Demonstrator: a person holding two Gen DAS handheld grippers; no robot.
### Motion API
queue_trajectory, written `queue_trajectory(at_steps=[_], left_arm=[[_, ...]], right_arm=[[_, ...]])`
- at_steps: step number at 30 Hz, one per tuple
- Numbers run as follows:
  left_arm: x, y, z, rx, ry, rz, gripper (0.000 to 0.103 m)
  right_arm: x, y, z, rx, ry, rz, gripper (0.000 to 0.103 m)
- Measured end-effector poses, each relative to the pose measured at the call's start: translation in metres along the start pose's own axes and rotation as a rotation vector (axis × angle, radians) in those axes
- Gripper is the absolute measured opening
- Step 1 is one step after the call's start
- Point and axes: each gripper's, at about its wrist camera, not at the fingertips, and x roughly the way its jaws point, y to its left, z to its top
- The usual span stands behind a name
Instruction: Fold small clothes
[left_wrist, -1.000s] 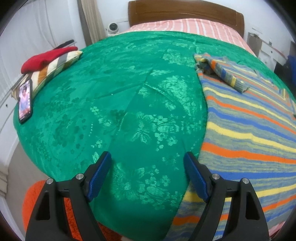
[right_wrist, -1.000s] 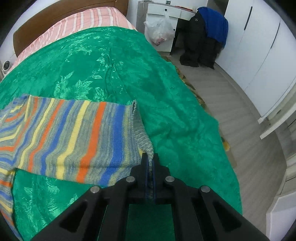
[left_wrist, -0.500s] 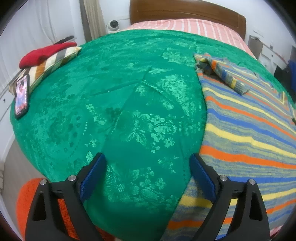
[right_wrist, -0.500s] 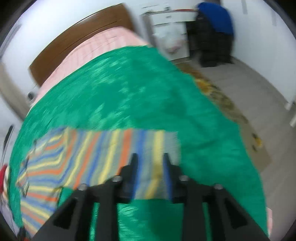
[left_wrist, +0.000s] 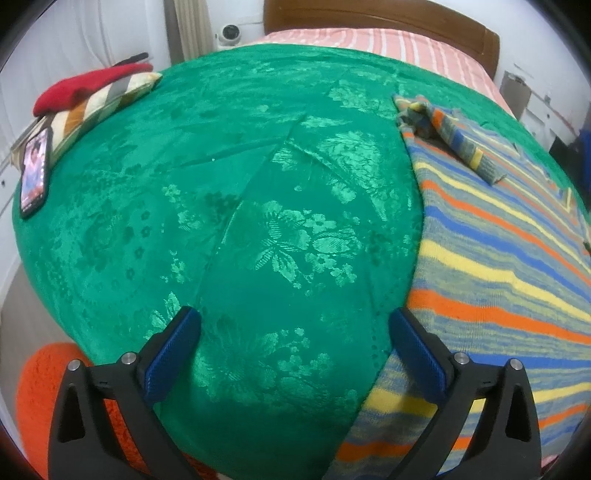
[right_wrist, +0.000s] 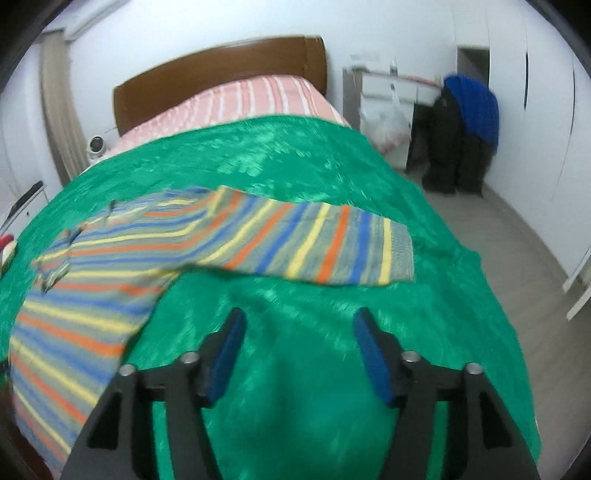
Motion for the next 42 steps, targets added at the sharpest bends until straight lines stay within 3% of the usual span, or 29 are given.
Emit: queue_trajectory(at_steps=[5, 9, 13, 15, 17, 20, 24, 27, 29, 32, 34, 37, 38, 39, 40, 41, 42], left_arm=[[0.002, 0.003, 0.0, -0.001, 0.011, -0.035, 0.103], [0.004, 0.007, -0.002, -0.017, 0.012, -0.063, 0.103], [0.002, 0.005, 0.0, 0.027, 0.035, -0.055, 0.102], [-0.008, 0.007, 0.005, 0.038, 0.064, -0.014, 0.101], [-0.034, 0.006, 0.014, 0.059, 0.002, -0.009, 0.101], [-0.069, -0.017, 0.042, 0.187, -0.093, -0.09, 0.102], [-0.084, -0.086, 0.082, 0.497, -0.134, -0.197, 0.102], [-0.064, -0.142, 0.094, 0.759, -0.178, -0.191, 0.102], [-0.033, -0.175, 0.097, 0.933, -0.15, -0.157, 0.102], [0.011, -0.196, 0.103, 1.03, -0.068, -0.114, 0.088], [0.037, -0.197, 0.113, 1.012, -0.024, -0.09, 0.086], [0.053, -0.195, 0.125, 0.964, -0.021, -0.102, 0.082], [0.054, -0.193, 0.128, 0.944, -0.017, -0.117, 0.068], [0.056, -0.191, 0.131, 0.915, 0.001, -0.141, 0.039], [0.06, -0.192, 0.132, 0.881, 0.031, -0.168, 0.021], [0.062, -0.189, 0.135, 0.85, 0.05, -0.178, 0.01], [0.059, -0.186, 0.138, 0.824, 0.041, -0.187, 0.009]], right_arm=[[-0.027, 0.021, -0.038, 0.004, -0.063, -0.009, 0.067], [-0.025, 0.029, -0.053, 0.039, -0.066, -0.006, 0.07], [-0.014, 0.03, -0.055, 0.027, -0.04, -0.001, 0.07], [-0.013, 0.033, -0.056, 0.014, -0.046, 0.001, 0.07], [-0.014, 0.037, -0.058, -0.002, -0.048, 0.005, 0.07], [-0.015, 0.038, -0.061, -0.009, -0.059, 0.009, 0.071], [-0.007, 0.036, -0.06, 0.019, -0.046, 0.039, 0.071], [-0.003, 0.032, -0.062, 0.044, -0.029, 0.059, 0.071], [-0.005, 0.031, -0.062, 0.055, -0.032, 0.063, 0.071], [-0.008, 0.026, -0.063, 0.082, -0.044, 0.07, 0.071], [-0.01, 0.022, -0.063, 0.1, -0.05, 0.076, 0.071], [-0.009, 0.02, -0.063, 0.106, -0.047, 0.077, 0.072], [-0.008, 0.02, -0.063, 0.105, -0.044, 0.077, 0.072], [-0.006, 0.021, -0.062, 0.104, -0.037, 0.076, 0.072], [-0.003, 0.022, -0.063, 0.102, -0.028, 0.076, 0.072], [0.0, 0.023, -0.063, 0.099, -0.019, 0.077, 0.072], [0.002, 0.024, -0.063, 0.096, -0.012, 0.078, 0.072]])
